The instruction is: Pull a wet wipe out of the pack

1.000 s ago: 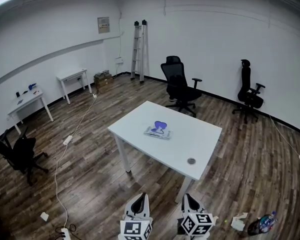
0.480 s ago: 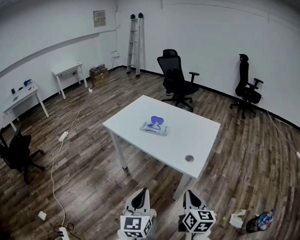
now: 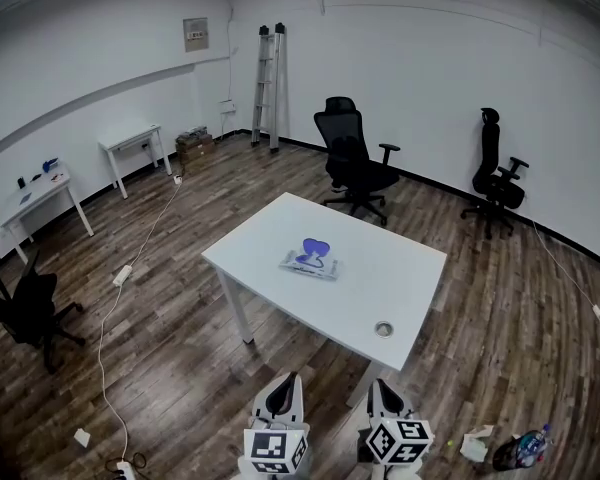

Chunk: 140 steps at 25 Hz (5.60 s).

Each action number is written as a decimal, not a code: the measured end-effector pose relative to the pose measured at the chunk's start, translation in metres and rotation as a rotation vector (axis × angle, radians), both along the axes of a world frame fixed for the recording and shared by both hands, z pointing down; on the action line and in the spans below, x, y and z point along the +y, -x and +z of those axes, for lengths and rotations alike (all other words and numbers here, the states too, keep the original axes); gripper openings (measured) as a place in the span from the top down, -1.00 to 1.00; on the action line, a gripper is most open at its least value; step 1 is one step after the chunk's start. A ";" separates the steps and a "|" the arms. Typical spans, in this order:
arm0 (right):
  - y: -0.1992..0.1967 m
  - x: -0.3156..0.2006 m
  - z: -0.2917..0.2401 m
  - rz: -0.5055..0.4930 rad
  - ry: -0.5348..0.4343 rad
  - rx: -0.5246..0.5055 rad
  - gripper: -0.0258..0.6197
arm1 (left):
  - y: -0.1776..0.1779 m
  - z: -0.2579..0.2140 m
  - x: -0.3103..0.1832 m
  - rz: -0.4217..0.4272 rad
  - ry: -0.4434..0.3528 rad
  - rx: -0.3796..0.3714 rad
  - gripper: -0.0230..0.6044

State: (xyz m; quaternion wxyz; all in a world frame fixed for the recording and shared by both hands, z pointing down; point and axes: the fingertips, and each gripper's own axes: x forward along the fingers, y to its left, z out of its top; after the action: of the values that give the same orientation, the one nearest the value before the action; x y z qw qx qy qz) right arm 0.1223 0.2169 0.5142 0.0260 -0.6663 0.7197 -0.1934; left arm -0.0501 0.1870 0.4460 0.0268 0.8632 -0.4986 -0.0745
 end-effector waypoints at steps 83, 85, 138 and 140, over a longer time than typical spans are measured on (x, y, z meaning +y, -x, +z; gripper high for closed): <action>0.024 -0.439 0.087 -0.282 0.165 0.033 0.49 | -0.002 0.067 -0.331 -0.098 0.245 -0.073 0.94; 0.025 -0.449 0.099 -0.292 0.188 0.035 0.49 | 0.002 0.070 -0.331 -0.114 0.267 -0.080 0.94; 0.042 -0.526 0.176 -0.479 0.468 0.299 0.78 | 0.045 0.091 -0.341 -0.312 0.339 -0.113 0.94; 0.043 -0.524 0.177 -0.477 0.467 0.305 0.81 | 0.047 0.091 -0.340 -0.312 0.341 -0.109 0.94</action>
State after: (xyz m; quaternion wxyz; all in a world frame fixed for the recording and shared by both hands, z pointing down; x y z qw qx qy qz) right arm 0.0789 -0.3075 0.6908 -0.2802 -0.4889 0.7870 -0.2513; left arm -0.0968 -0.1534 0.5369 0.1332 0.7613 -0.6322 0.0544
